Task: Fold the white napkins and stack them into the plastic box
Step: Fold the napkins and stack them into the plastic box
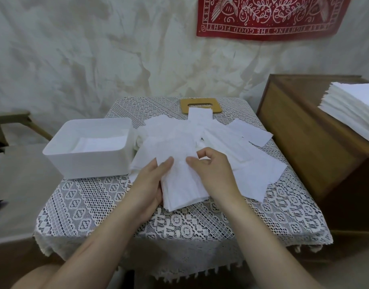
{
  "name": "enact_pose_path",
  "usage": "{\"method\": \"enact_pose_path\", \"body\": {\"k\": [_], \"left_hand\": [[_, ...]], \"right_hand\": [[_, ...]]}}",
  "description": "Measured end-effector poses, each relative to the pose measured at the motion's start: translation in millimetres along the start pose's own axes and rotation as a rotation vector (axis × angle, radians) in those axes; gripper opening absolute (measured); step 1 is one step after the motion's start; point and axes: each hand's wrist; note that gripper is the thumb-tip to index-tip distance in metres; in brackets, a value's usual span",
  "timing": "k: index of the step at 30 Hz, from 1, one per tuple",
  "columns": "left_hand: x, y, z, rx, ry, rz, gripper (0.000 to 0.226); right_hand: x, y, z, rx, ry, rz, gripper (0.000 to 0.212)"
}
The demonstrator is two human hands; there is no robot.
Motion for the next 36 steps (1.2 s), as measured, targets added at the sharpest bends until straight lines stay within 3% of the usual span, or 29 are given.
{"method": "enact_pose_path", "body": {"k": [4, 8, 12, 15, 19, 25, 33, 36], "left_hand": [[1, -2, -4, 0.085, 0.064, 0.035, 0.025], [2, 2, -8, 0.067, 0.078, 0.045, 0.023], [6, 2, -11, 0.055, 0.049, 0.047, 0.028], [9, 0, -12, 0.088, 0.045, 0.011, 0.041], [13, -2, -19, 0.203, 0.122, 0.017, 0.03], [14, 1, -24, 0.225, 0.103, 0.0, 0.025], [25, 1, -21, 0.225, 0.062, -0.017, 0.025], [28, 1, -21, 0.213, 0.06, -0.016, 0.024]], "right_hand": [[-1, -1, -10, -0.137, 0.016, -0.04, 0.015], [-1, 3, -22, -0.073, -0.14, 0.071, 0.043], [-4, 4, -22, -0.045, -0.26, 0.078, 0.014], [-2, 7, -17, -0.04, -0.214, 0.06, 0.011], [4, 10, -20, -0.072, -0.149, 0.077, 0.012], [23, 15, -52, -0.498, 0.17, -0.022, 0.008], [55, 27, -58, -0.781, 0.351, -0.081, 0.028], [62, 31, -59, -0.857, 0.356, -0.039, 0.021]]}}
Point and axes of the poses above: each hand's wrist, its own x-axis towards the middle knuckle, its own z-axis out of the palm, y = z × x, and after that the axes turned 1 degree about z, right-handed
